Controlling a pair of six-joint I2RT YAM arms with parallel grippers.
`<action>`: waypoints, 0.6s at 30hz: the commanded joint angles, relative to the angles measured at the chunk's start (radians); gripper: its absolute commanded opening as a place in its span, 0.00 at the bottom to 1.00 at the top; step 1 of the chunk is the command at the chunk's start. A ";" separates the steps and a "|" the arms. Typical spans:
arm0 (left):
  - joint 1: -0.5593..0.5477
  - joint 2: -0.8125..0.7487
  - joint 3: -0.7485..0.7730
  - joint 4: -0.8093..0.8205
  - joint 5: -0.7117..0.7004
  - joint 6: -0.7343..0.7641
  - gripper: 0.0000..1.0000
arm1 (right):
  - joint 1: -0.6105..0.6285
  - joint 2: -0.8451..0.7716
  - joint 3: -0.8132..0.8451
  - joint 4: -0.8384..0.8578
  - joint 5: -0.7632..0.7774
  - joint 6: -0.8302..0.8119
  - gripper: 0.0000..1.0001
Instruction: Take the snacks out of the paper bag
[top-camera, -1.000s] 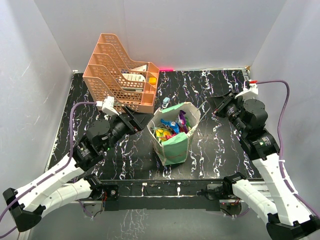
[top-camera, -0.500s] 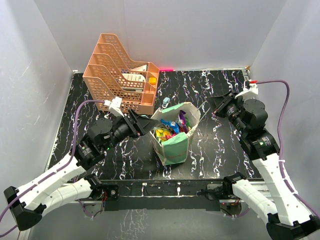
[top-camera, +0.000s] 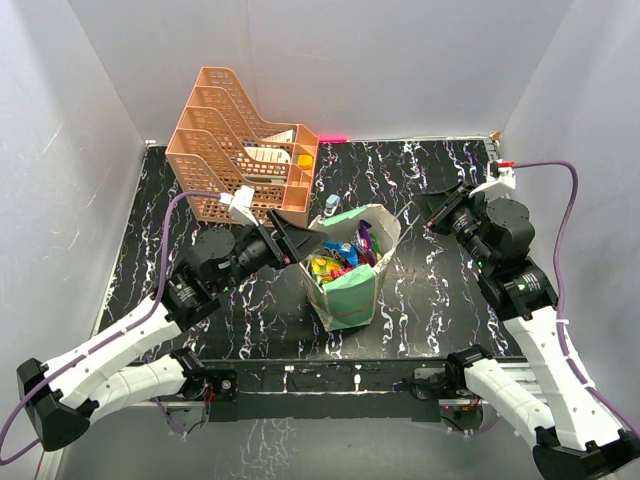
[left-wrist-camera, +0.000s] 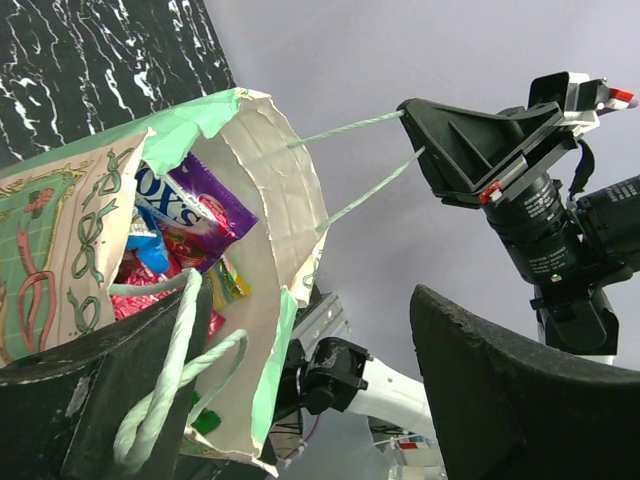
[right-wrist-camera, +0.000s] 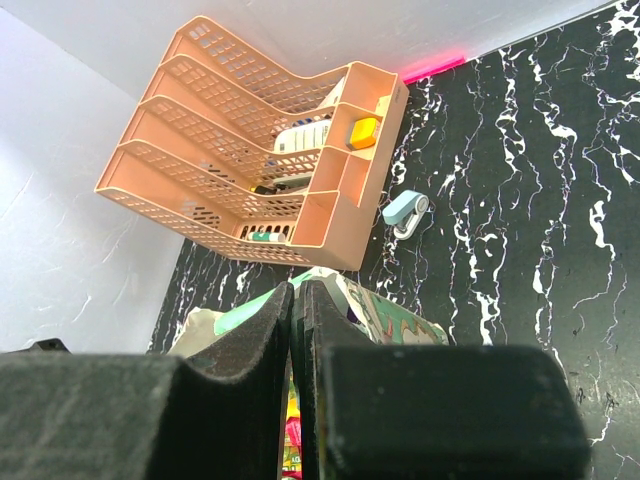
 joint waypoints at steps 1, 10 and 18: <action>0.004 0.004 0.042 0.087 0.018 -0.024 0.78 | -0.008 -0.019 0.005 0.102 -0.002 0.012 0.07; 0.005 0.029 0.065 0.165 0.014 -0.062 0.72 | -0.008 -0.026 0.009 0.101 -0.001 0.014 0.07; 0.004 0.078 0.112 0.183 0.047 -0.064 0.59 | -0.009 -0.034 0.012 0.095 0.000 0.013 0.07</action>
